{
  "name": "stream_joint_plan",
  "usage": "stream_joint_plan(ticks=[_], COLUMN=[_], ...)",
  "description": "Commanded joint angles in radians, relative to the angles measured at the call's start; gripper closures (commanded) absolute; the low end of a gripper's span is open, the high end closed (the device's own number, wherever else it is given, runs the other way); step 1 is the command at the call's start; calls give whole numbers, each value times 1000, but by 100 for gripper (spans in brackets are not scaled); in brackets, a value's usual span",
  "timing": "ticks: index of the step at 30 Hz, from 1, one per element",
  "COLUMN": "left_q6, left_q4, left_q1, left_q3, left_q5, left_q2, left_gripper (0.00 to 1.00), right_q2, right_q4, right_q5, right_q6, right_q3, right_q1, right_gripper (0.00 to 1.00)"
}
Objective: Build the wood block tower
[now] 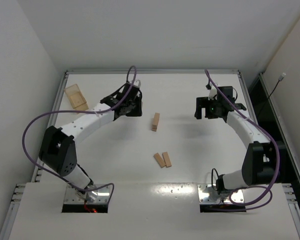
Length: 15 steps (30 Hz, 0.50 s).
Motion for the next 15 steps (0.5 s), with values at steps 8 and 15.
stream_joint_plan(ticks=[8, 15], left_q6=[-41, -32], left_q4=[-113, -113], left_q1=[-98, -126], left_q3=[84, 161], left_q5=[154, 135], left_q2=[38, 141], left_gripper=[100, 100], right_q2=[-8, -8], right_q4=[25, 25], right_q5=[-24, -24], right_q6=[7, 7], right_q3=[20, 19], right_q1=[5, -5], right_gripper=[15, 15])
